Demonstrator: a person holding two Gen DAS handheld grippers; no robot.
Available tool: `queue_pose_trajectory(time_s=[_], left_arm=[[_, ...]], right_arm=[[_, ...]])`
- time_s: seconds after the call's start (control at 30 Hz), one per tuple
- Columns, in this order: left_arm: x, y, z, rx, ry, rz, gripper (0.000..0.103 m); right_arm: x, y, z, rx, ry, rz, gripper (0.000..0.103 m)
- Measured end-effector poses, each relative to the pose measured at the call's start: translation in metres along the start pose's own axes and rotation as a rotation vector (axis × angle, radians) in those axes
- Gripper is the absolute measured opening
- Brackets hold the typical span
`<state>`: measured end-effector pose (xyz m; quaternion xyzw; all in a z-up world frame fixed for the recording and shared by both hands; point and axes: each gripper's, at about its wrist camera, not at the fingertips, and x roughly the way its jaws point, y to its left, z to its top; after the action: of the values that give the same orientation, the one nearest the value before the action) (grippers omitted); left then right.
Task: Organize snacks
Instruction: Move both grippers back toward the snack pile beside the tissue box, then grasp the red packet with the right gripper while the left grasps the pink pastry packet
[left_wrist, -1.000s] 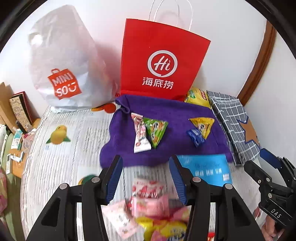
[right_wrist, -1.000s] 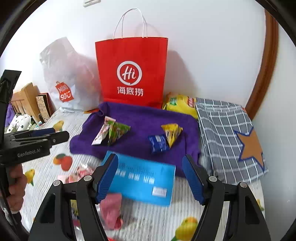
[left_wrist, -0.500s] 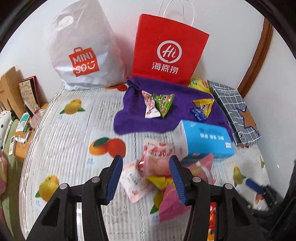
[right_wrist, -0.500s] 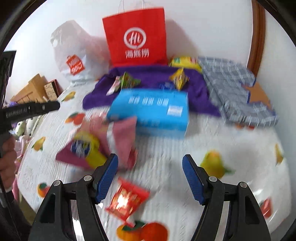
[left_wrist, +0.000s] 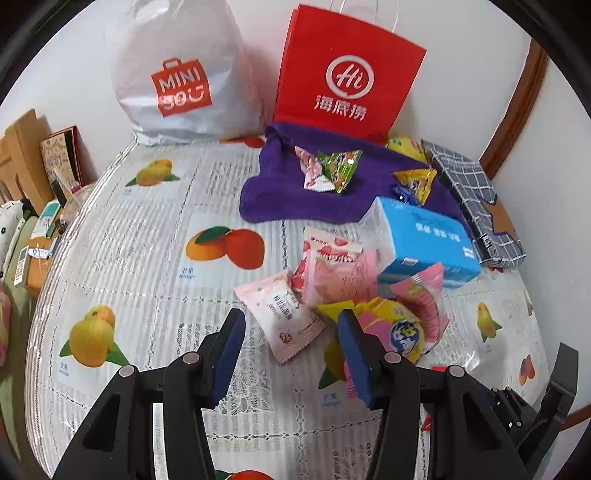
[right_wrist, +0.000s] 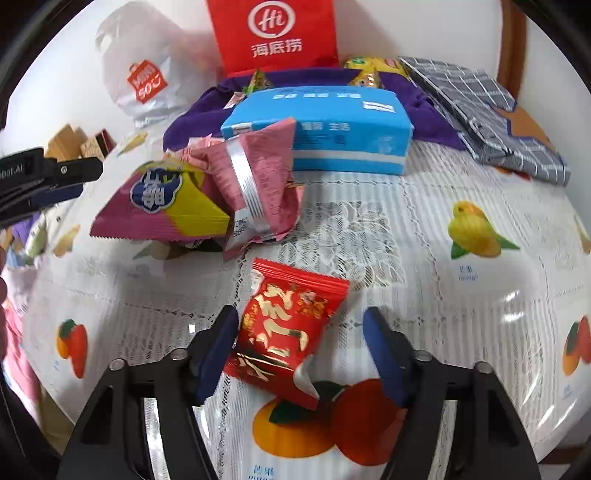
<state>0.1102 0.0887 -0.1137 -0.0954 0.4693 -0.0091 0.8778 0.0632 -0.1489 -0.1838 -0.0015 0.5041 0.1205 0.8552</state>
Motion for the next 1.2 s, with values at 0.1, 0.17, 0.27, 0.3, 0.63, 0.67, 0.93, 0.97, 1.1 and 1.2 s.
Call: queue_pose_trajectory(time_s=[0.1, 0.17, 0.27, 0.3, 0.63, 0.67, 0.93, 0.97, 1.1, 1.2], left_arm=[[0.005, 0.006, 0.000, -0.008, 0.006, 0.010, 0.050], [0.012, 0.012, 0.001, -0.020, 0.020, 0.028, 0.050], [0.029, 0.019, -0.001, -0.037, 0.054, 0.043, 0.050], [0.036, 0.021, -0.001, -0.044, 0.068, 0.040, 0.050], [0.077, 0.009, 0.009, -0.059, 0.106, 0.006, 0.050], [0.078, 0.008, 0.009, -0.053, 0.099, 0.012, 0.048], [0.074, 0.015, 0.005, 0.012, 0.070, 0.043, 0.042], [0.074, 0.014, 0.005, 0.029, 0.066, 0.046, 0.046], [0.082, 0.006, 0.004, 0.082, 0.049, 0.106, 0.052], [0.085, -0.001, 0.002, 0.114, 0.028, 0.144, 0.048]], right_arm=[[0.002, 0.008, 0.001, -0.075, -0.018, -0.055, 0.046], [0.002, 0.002, 0.004, -0.079, -0.027, -0.040, 0.044], [0.001, -0.015, 0.011, -0.069, -0.044, -0.061, 0.044], [0.000, -0.020, 0.015, -0.065, -0.050, -0.070, 0.044], [0.019, -0.073, 0.051, -0.005, -0.068, -0.147, 0.044], [0.022, -0.073, 0.052, -0.008, -0.065, -0.145, 0.044], [0.033, -0.072, 0.063, -0.052, -0.058, -0.132, 0.046], [0.033, -0.074, 0.063, -0.053, -0.057, -0.130, 0.047], [0.029, -0.077, 0.059, -0.046, -0.052, -0.141, 0.058], [0.027, -0.080, 0.053, -0.029, -0.059, -0.122, 0.059]])
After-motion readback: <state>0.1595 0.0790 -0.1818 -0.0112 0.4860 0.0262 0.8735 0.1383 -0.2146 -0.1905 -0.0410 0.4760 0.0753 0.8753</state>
